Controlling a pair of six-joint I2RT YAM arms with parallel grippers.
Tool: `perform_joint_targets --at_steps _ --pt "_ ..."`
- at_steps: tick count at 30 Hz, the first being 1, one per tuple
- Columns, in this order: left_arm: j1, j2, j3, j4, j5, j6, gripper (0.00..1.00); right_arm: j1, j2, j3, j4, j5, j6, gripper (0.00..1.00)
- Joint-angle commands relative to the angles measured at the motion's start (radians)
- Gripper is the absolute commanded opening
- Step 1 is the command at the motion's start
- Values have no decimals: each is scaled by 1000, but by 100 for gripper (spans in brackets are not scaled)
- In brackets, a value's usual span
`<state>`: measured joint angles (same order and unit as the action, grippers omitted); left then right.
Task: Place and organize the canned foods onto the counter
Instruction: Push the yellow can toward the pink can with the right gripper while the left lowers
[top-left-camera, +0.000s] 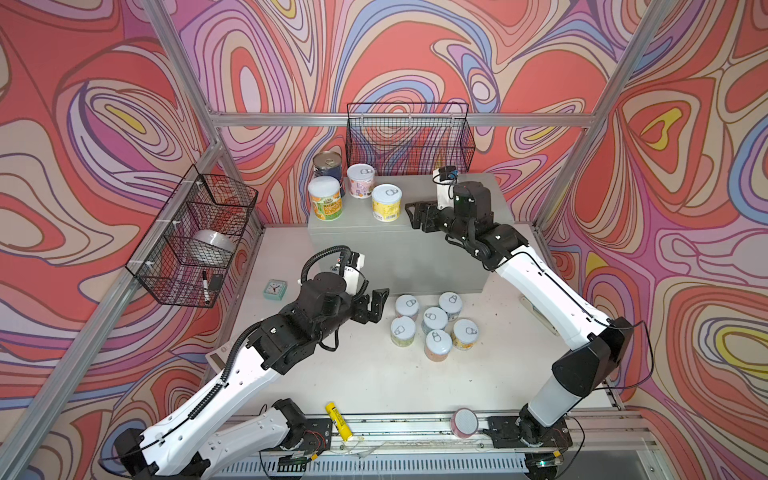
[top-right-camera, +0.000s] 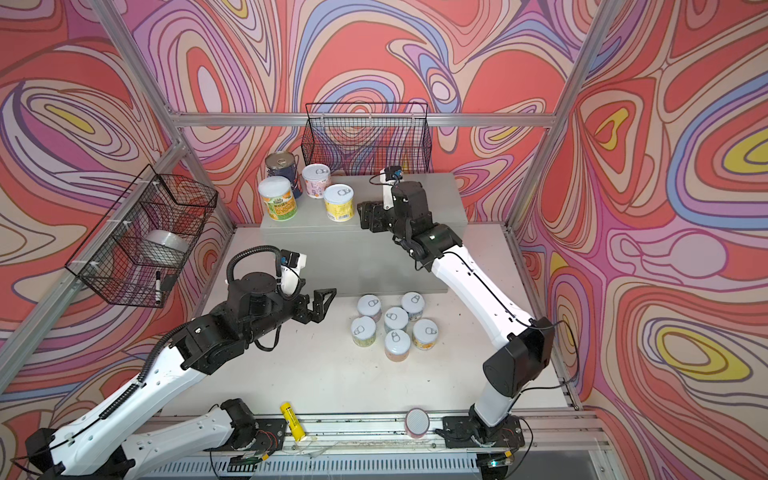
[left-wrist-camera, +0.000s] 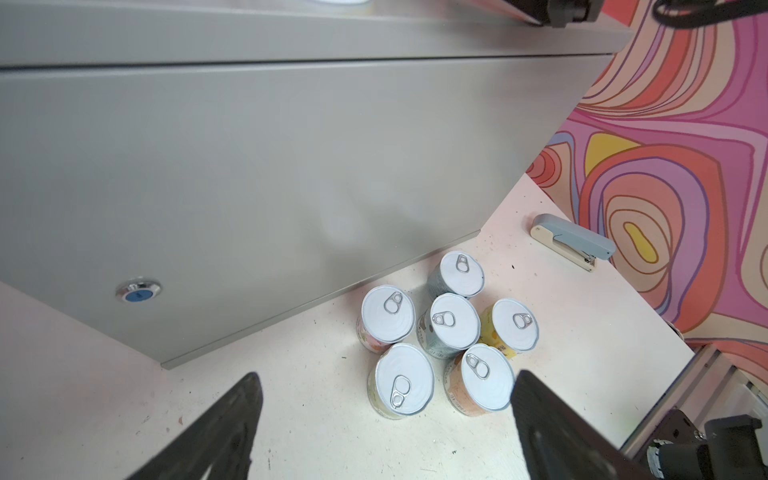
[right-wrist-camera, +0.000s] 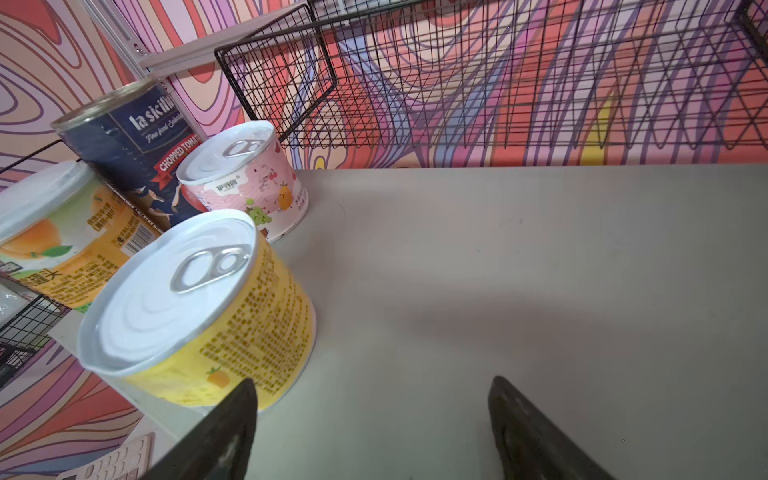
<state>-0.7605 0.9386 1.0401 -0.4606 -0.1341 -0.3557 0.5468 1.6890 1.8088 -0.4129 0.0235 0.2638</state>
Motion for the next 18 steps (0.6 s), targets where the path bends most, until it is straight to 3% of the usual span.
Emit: perform_joint_targets --at_steps 1,18 --pt "-5 -28 -57 63 -36 -47 94 13 41 21 -43 13 -9 89" --pt "-5 -67 -159 57 -88 -57 94 77 178 146 -47 -2 -34 89"
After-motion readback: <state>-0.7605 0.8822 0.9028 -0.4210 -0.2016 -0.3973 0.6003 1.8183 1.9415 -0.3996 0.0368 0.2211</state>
